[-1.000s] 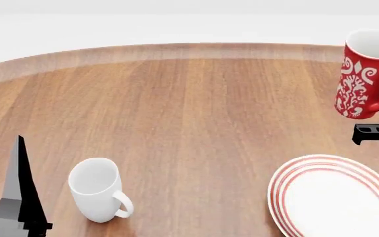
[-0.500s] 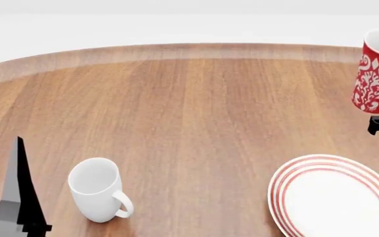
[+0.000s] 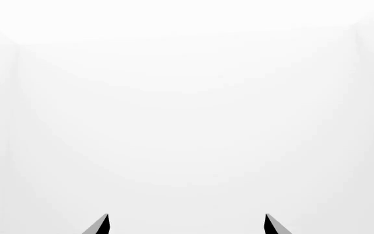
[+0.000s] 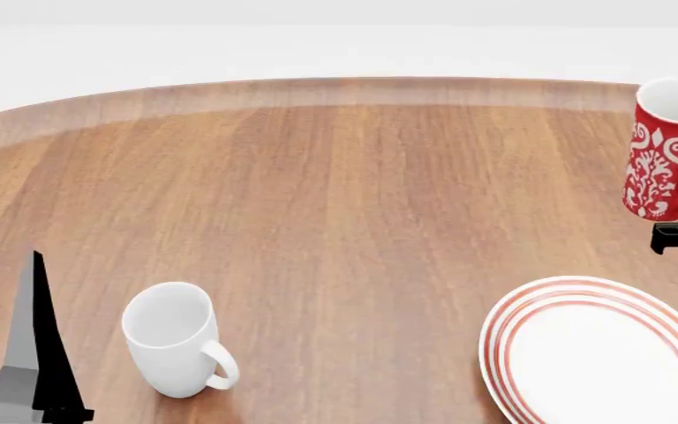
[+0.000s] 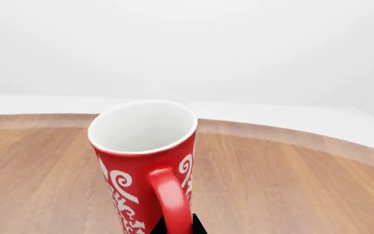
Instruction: Pick up the red mug and put it on the plate
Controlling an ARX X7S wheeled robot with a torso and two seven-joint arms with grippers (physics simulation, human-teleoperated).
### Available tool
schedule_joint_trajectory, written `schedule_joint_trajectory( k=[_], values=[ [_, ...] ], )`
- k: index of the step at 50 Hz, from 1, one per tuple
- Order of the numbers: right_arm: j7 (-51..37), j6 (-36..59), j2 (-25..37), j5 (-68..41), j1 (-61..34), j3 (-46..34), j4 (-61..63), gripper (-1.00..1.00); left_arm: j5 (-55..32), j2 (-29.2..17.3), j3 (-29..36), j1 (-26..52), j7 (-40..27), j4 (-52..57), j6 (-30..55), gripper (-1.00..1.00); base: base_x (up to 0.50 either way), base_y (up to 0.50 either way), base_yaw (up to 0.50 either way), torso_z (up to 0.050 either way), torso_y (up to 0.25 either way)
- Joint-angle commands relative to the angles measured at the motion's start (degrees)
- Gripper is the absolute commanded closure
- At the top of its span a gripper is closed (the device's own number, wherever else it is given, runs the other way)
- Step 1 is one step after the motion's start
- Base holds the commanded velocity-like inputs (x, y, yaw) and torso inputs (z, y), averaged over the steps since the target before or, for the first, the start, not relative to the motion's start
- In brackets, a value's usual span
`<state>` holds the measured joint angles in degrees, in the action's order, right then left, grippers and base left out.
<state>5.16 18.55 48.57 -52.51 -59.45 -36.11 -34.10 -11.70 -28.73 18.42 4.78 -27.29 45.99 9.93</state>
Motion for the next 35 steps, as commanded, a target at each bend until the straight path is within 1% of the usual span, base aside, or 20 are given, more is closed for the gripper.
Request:
schedule_joint_trajectory(
  k=[1, 7, 16, 18, 30, 31, 33, 35],
  values=[
    [2.1, -2.6, -2.4, 1.0, 0.1, 0.8, -4.9, 1.00, 0.2, -0.1, 0.3, 0.0, -0.1, -0.1, 0.0, -1.00, 0.00, 0.00, 0.00, 0.000, 0.000],
    [2.5, -4.3, -3.6, 0.5, 1.2, 1.3, -5.9, 1.00, -0.1, -0.3, 0.1, 0.2, -0.1, 0.1, 0.3, -1.00, 0.00, 0.00, 0.00, 0.000, 0.000],
    [0.5, -4.1, -2.9, 0.5, 2.1, 1.6, -4.0, 1.00, -0.2, -0.4, 0.0, 0.2, -0.3, 0.5, 0.4, -1.00, 0.00, 0.00, 0.00, 0.000, 0.001],
    [-0.3, -2.6, -2.3, 0.0, 1.2, 1.7, -2.1, 1.00, -0.2, -0.5, -0.1, 0.2, -0.3, 0.7, 0.4, -1.00, 0.00, 0.00, 0.00, 0.000, 0.000],
    [-0.3, -2.5, -2.3, 0.0, 1.3, 1.8, -2.0, 1.00, -0.3, -0.6, 0.0, 0.3, -0.4, 0.7, 0.4, -1.00, 0.00, 0.00, 0.00, 0.000, 0.000],
    [-0.2, -3.0, -3.0, 0.7, 1.0, 1.5, -3.2, 1.00, -0.4, -0.6, 0.0, 0.3, -0.4, 0.7, 0.5, -1.00, 0.00, 0.00, 0.00, 0.000, 0.000],
    [0.7, -7.3, -4.8, 4.0, 1.8, 0.0, -5.8, 1.00, -0.5, -0.6, 0.0, 0.4, -0.4, 0.7, 0.6, -1.00, 0.00, 0.00, 0.00, 0.000, 0.000],
    [2.4, -9.3, -6.1, 4.1, 2.0, 0.3, -8.4, 1.00, -0.6, -0.7, -0.2, 0.5, -0.4, 0.7, 0.6, -1.00, 0.00, 0.00, 0.00, 0.000, 0.000]
  ],
)
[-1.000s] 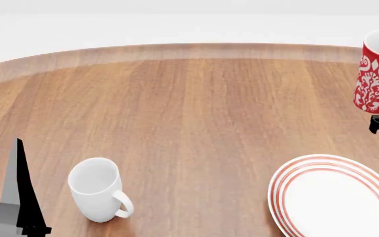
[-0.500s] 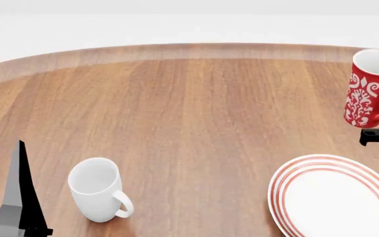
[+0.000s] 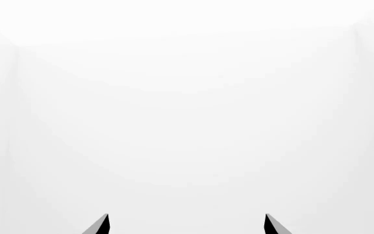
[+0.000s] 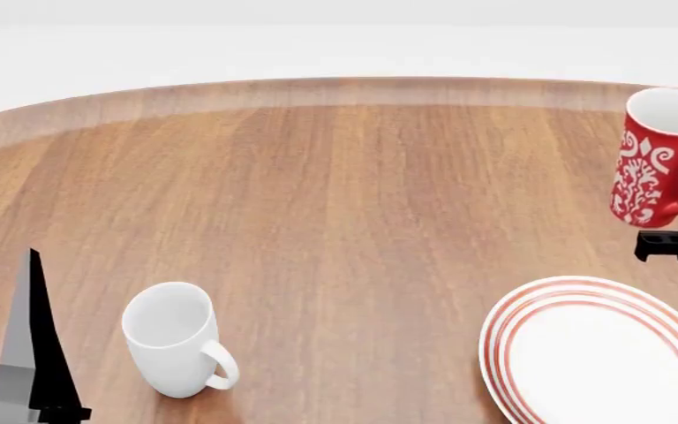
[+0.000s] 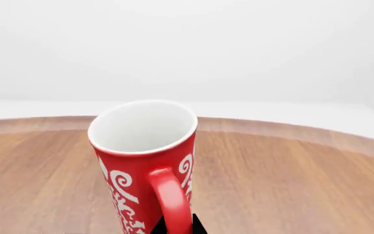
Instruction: Pick up the red mug and put it on the plate
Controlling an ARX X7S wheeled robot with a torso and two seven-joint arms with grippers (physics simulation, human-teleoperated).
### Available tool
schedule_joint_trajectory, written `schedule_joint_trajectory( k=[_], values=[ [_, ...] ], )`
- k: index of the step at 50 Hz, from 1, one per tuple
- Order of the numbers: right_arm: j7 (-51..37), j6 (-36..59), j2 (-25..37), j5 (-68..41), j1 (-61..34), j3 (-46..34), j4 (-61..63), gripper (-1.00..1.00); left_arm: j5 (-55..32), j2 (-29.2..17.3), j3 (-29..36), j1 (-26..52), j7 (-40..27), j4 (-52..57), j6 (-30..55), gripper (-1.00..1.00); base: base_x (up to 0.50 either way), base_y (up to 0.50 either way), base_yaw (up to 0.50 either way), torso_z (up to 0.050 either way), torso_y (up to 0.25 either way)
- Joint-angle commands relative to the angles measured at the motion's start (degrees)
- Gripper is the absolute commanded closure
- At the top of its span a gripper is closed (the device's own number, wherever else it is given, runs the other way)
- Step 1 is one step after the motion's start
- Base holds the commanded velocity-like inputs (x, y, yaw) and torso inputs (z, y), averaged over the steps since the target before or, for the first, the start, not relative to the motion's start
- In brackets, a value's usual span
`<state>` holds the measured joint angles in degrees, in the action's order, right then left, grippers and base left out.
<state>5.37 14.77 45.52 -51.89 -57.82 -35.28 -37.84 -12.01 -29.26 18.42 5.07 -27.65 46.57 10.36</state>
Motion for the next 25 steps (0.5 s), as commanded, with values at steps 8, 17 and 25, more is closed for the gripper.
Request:
schedule_joint_trajectory(
  k=[8, 17, 25],
  values=[
    [13.6, -19.3, -14.2, 9.6, -7.5, -1.5, -37.0, 1.00, -0.8, -0.4, -0.4, 0.4, -0.1, 0.3, 0.4, -1.00, 0.00, 0.00, 0.00, 0.000, 0.000],
    [14.9, -20.2, -14.4, 14.2, -5.4, 4.1, -37.1, 1.00, -0.9, -0.4, -0.4, 0.6, 0.0, -0.4, 0.1, -1.00, 0.00, 0.00, 0.00, 0.000, 0.001],
    [15.8, -21.3, -15.0, 20.4, -3.4, 11.1, -37.1, 1.00, -0.9, -0.3, -0.3, 0.9, -0.1, -0.5, 0.3, -1.00, 0.00, 0.00, 0.00, 0.000, 0.000]
  ],
)
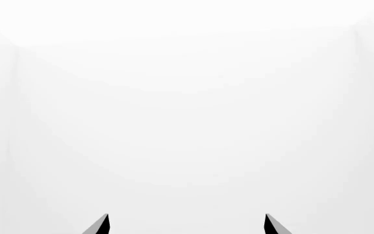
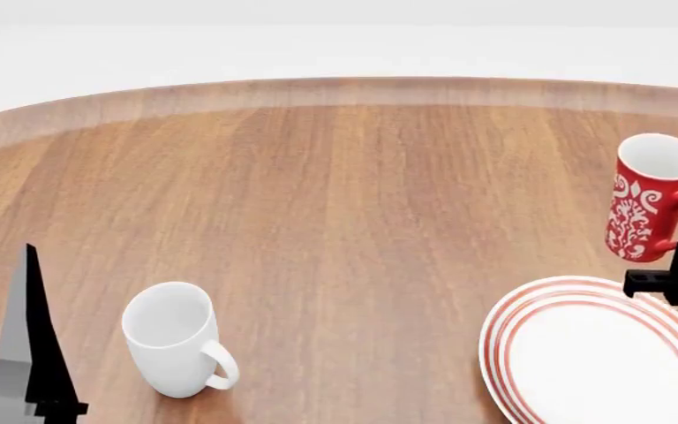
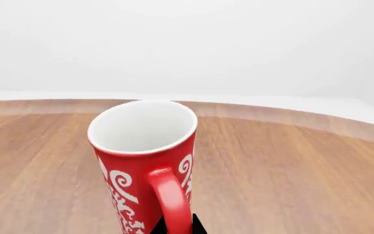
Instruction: Pick up the red mug and put it on the plate
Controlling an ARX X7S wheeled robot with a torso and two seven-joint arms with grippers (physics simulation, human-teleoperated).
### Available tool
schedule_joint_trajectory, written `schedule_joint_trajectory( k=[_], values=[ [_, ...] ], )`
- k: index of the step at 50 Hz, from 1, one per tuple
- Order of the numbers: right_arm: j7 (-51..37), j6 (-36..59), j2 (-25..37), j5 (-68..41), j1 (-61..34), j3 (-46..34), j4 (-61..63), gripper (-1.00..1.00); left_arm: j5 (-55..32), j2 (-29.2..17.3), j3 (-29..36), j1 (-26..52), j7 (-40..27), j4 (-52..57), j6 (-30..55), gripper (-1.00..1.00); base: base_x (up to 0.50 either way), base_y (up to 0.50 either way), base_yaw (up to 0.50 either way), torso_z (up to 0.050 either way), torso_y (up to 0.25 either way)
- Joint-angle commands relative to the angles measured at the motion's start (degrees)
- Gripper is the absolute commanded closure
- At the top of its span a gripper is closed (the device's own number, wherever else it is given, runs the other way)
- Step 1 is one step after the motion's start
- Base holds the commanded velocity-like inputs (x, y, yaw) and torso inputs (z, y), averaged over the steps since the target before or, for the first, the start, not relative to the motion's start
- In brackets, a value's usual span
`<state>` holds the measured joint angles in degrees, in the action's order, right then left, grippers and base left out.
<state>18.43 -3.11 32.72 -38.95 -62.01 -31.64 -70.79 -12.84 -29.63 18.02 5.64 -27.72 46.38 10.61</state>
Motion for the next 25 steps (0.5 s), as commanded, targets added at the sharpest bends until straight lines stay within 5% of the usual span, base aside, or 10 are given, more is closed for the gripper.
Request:
schedule_joint_trajectory(
  k=[1, 25],
  values=[
    [2.9, -3.3, -2.3, 8.1, 0.9, 8.5, -4.2, 1.00, -0.1, 0.0, 0.1, 0.4, 0.0, -0.3, 0.0, -1.00, 0.00, 0.00, 0.00, 0.000, 0.000],
    [8.1, -1.0, -3.7, 28.2, 3.8, 32.3, -4.2, 1.00, -0.4, -0.1, 0.4, 1.3, 0.1, -0.8, 0.2, -1.00, 0.00, 0.00, 0.00, 0.001, 0.000]
  ],
)
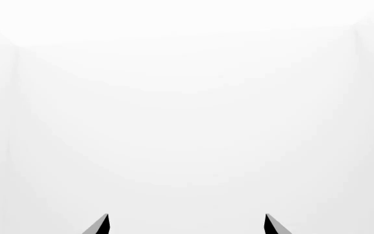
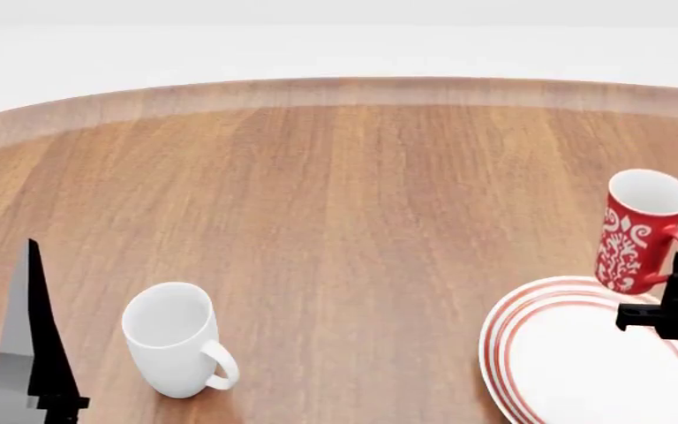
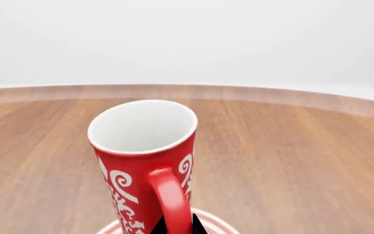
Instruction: Pick up the red mug and put it on the plate
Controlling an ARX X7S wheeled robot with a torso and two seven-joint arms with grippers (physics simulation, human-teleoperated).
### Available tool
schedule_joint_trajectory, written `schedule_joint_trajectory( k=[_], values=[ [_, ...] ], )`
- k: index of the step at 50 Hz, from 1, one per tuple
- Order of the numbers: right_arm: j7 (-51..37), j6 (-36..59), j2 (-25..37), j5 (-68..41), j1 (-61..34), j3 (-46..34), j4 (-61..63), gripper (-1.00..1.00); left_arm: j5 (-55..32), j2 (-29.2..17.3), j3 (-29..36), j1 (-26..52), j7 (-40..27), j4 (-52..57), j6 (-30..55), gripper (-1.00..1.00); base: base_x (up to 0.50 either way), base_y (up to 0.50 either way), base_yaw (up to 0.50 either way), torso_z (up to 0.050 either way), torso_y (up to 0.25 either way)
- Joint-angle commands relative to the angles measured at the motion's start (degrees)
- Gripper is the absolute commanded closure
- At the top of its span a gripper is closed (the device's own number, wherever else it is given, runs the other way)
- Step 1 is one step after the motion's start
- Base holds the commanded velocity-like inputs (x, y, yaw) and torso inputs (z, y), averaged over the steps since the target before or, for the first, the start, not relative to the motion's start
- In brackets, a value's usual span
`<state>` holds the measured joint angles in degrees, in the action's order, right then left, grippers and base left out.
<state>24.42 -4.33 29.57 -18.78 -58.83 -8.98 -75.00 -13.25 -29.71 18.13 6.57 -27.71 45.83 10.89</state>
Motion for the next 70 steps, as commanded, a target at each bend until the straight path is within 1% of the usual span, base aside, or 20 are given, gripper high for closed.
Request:
schedule_joint_trajectory(
  k=[1, 16, 26, 52, 57, 70],
  values=[
    [2.2, 0.1, -0.6, 8.5, 0.7, 10.2, 0.0, 1.00, 0.0, 0.0, 0.3, 0.4, 0.2, -0.2, 0.0, -1.00, 0.00, 0.00, 0.00, 0.000, 0.000],
    [3.9, -1.3, -1.0, 14.0, 2.9, 18.1, 0.0, 1.00, 0.3, 0.0, 0.9, 0.7, 0.1, -0.2, 0.1, -1.00, 0.00, 0.00, 0.00, 0.000, 0.001],
    [4.4, -1.3, -1.3, 16.4, 3.4, 20.7, 0.0, 1.00, 0.6, -0.3, 0.8, 0.9, -0.2, 0.8, 0.5, -1.00, 0.00, 0.00, 0.00, 0.000, 0.000],
    [4.5, -1.5, -1.4, 18.3, 3.3, 22.6, 0.0, 1.00, 2.6, -1.0, 2.2, 1.2, -0.6, 3.8, 1.6, -1.00, 0.00, 0.00, 0.00, 0.000, 0.000],
    [4.7, -1.6, -1.6, 18.4, 3.3, 22.7, 0.0, 1.00, 3.3, -1.1, 2.8, 1.2, -0.5, 3.9, 1.6, -1.00, 0.00, 0.00, 0.00, 0.007, -0.093],
    [4.7, -1.6, -1.4, 18.4, 3.4, 23.2, 0.0, 1.00, 0.8, -0.9, 1.7, 1.3, -0.5, 3.5, 1.1, -1.00, 0.00, 0.00, 0.00, 0.008, -0.070]
  ],
)
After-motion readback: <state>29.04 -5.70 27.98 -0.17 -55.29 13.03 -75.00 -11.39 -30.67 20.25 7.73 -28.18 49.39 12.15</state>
